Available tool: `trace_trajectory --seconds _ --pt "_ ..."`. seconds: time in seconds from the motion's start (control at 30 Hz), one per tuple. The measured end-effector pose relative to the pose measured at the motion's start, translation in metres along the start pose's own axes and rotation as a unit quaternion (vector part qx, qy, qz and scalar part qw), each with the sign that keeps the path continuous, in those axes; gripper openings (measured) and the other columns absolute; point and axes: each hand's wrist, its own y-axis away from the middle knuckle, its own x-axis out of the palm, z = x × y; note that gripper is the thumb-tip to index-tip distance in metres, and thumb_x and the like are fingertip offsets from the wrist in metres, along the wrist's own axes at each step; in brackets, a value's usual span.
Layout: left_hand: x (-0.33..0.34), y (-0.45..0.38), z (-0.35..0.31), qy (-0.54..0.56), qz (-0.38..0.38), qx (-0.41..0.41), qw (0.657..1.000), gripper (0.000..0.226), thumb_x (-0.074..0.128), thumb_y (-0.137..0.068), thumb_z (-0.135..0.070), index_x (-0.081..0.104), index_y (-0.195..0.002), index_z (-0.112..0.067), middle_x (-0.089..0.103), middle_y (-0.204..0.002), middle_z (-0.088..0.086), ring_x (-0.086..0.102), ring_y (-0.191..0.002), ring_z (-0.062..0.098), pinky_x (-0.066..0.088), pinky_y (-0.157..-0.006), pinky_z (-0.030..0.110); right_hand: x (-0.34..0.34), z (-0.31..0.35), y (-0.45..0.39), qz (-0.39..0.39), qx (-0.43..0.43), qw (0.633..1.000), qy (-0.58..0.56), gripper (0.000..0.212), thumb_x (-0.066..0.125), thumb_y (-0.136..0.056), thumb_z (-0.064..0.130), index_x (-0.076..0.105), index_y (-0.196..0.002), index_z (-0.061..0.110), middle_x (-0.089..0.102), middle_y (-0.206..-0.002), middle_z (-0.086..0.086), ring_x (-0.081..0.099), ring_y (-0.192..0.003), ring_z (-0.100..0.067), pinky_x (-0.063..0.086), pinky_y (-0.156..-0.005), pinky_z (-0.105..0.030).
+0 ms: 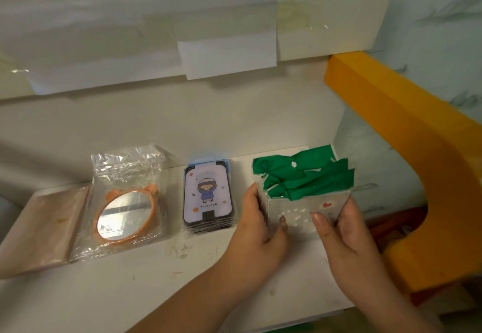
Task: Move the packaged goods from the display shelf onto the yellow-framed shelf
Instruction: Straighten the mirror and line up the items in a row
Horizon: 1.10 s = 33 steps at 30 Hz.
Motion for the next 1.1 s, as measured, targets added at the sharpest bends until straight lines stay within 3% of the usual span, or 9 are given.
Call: trace_trajectory --seconds 0.2,0.4,0.47,0.53,0.63,0.73,0.8,0.97,1.1 --pt "0.004 0.0 0.006 -0.025 0.013 0.026 0.999 0.06 0.05 -0.094 0.006 0.026 -0.146 -0.009 0.049 -0.142 -0.007 0.045 -0.136 0.007 0.036 -0.114 0.025 -0.003 -0.01 0.0 0.006 0.008 0.999 0.046 0.049 0.057 -0.096 0.015 0.044 -0.139 0.034 0.06 -0.133 0.012 0.053 -0.128 -0.007 0.04 -0.111 -0.047" --pt "0.004 -0.009 -0.003 -0.025 0.01 -0.014 1.0 0.057 0.049 -0.093 0.007 0.032 -0.142 -0.018 0.053 -0.137 -0.005 0.048 -0.131 0.003 0.039 -0.107 0.016 0.003 0.0 -0.011 -0.028 0.025 0.995 0.096 0.042 0.059 -0.095 0.013 0.052 -0.128 0.038 0.063 -0.12 0.024 0.056 -0.113 0.01 0.046 -0.099 -0.024" --pt "0.003 -0.018 -0.009 -0.022 -0.003 -0.049 0.999 0.048 0.05 -0.092 0.007 0.043 -0.133 -0.018 0.061 -0.125 -0.002 0.059 -0.116 0.003 0.048 -0.095 0.016 0.004 0.01 -0.021 -0.036 0.041 0.991 0.12 0.038 0.06 -0.095 0.014 0.056 -0.125 0.036 0.064 -0.117 0.023 0.058 -0.108 0.007 0.048 -0.093 -0.021" --pt "0.003 -0.033 -0.016 -0.043 -0.019 -0.114 0.992 0.032 0.052 -0.093 -0.001 0.052 -0.12 -0.019 0.065 -0.111 -0.002 0.064 -0.098 0.007 0.054 -0.078 0.021 0.005 0.02 -0.037 -0.035 0.084 0.983 0.16 0.028 0.058 -0.095 0.019 0.061 -0.121 0.03 0.068 -0.113 0.013 0.061 -0.104 -0.008 0.052 -0.087 -0.031" --pt "0.009 -0.059 -0.015 -0.081 -0.04 -0.264 0.96 0.019 0.049 -0.095 -0.01 0.053 -0.113 -0.015 0.062 -0.108 0.002 0.061 -0.087 0.013 0.052 -0.065 0.025 0.004 0.028 -0.064 0.009 0.169 0.969 0.179 0.013 0.052 -0.096 0.02 0.062 -0.087 0.021 0.071 -0.095 0.0 0.063 -0.089 -0.014 0.044 -0.063 -0.027" --pt "0.018 -0.077 -0.002 -0.091 -0.043 -0.331 0.938 0.034 0.048 -0.091 -0.012 0.05 -0.125 -0.01 0.059 -0.117 0.013 0.064 -0.1 0.03 0.058 -0.085 0.043 0.007 0.021 -0.086 0.048 0.203 0.959 0.19 0.027 0.051 -0.092 0.016 0.053 -0.066 0.023 0.07 -0.097 -0.005 0.062 -0.09 -0.02 0.038 -0.059 -0.026" --pt "0.024 -0.084 0.007 -0.096 -0.039 -0.347 0.932 0.039 0.046 -0.088 -0.014 0.047 -0.126 -0.008 0.058 -0.12 0.019 0.065 -0.103 0.039 0.057 -0.089 0.051 0.009 0.015 -0.095 0.053 0.22 0.955 0.193 0.028 0.052 -0.088 0.011 0.052 -0.062 0.02 0.068 -0.1 -0.006 0.06 -0.088 -0.02 0.037 -0.058 -0.026" --pt "0.029 -0.09 0.001 -0.199 -0.022 -0.369 0.908 0.042 0.047 -0.097 -0.016 0.043 -0.138 -0.008 0.042 -0.144 0.017 0.044 -0.132 0.034 0.041 -0.109 0.042 0.008 0.009 -0.1 0.034 0.244 0.949 0.197 0.016 0.058 -0.084 0.011 0.06 -0.069 0.011 0.068 -0.094 -0.013 0.06 -0.079 -0.023 0.04 -0.057 -0.027" --pt "0.035 -0.092 0.007 -0.241 -0.015 -0.379 0.893 0.049 0.048 -0.098 -0.023 0.035 -0.144 -0.009 0.034 -0.149 0.015 0.035 -0.137 0.031 0.034 -0.111 0.038 0.012 0.011 -0.099 0.033 0.244 0.942 0.229 0.011 0.06 -0.077 0.011 0.06 -0.066 0.007 0.066 -0.091 -0.016 0.059 -0.076 -0.028 0.04 -0.057 -0.029"
